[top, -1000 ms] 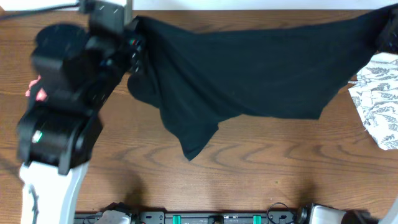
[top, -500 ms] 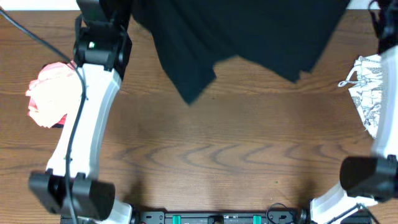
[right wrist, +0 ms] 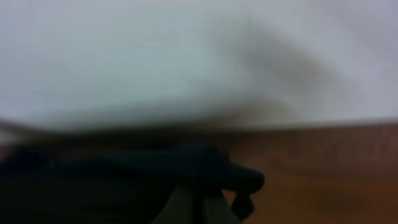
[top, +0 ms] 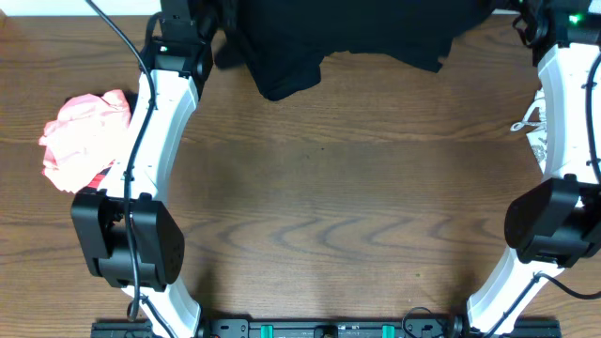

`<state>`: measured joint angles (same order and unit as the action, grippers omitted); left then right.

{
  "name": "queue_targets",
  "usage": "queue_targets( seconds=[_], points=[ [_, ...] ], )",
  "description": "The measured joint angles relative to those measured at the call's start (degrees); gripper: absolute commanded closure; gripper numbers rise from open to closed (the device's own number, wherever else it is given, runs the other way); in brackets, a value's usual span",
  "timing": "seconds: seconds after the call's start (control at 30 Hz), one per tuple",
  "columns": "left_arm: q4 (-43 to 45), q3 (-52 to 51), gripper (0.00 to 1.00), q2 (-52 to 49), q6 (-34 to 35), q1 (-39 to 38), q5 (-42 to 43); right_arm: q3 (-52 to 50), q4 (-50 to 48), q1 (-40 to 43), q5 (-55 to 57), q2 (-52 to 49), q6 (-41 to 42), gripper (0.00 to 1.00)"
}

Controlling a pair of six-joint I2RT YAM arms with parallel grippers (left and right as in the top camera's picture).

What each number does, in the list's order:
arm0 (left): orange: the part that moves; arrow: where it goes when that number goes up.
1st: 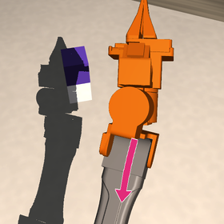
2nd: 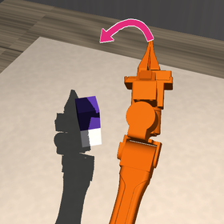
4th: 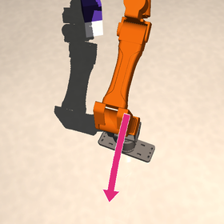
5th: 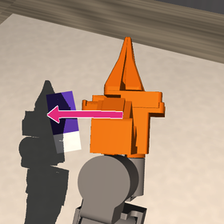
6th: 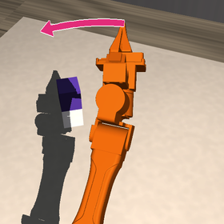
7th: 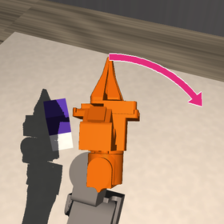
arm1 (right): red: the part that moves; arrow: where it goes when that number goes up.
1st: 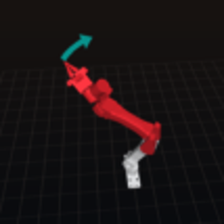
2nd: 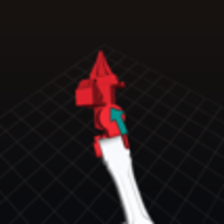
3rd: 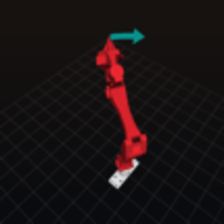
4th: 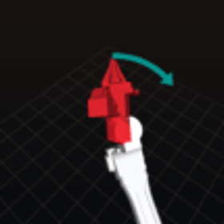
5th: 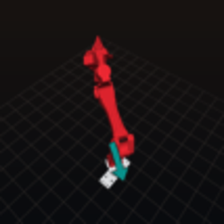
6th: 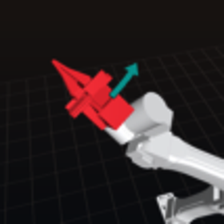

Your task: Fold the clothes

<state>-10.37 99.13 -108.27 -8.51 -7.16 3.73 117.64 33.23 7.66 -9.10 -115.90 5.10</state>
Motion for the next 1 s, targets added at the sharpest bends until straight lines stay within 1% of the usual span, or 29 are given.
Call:
queue_targets(
  seconds=[0.3,0.67,0.87,0.93,1.0],
  points=[
    [-21.7,0.0,0.94,0.2,4.4,0.0,5.9,0.1,23.7,0.4,1.1,0.0,-2.0,0.99],
    [-51.9,0.2,0.94,0.4,5.8,0.0,7.7,0.1,47.7,1.9,5.1,0.0,-2.6,0.99],
    [-61.3,0.2,0.94,0.4,5.7,0.0,8.0,0.2,60.4,2.1,6.6,0.0,-2.6,0.99],
    [-64.1,0.2,0.94,0.5,5.8,0.0,7.9,0.2,63.3,2.1,7.3,0.0,-2.6,0.99],
    [-67.0,0.0,0.94,0.6,5.8,0.0,8.0,0.0,63.9,2.1,8.0,0.0,-2.6,0.99]
  ],
)
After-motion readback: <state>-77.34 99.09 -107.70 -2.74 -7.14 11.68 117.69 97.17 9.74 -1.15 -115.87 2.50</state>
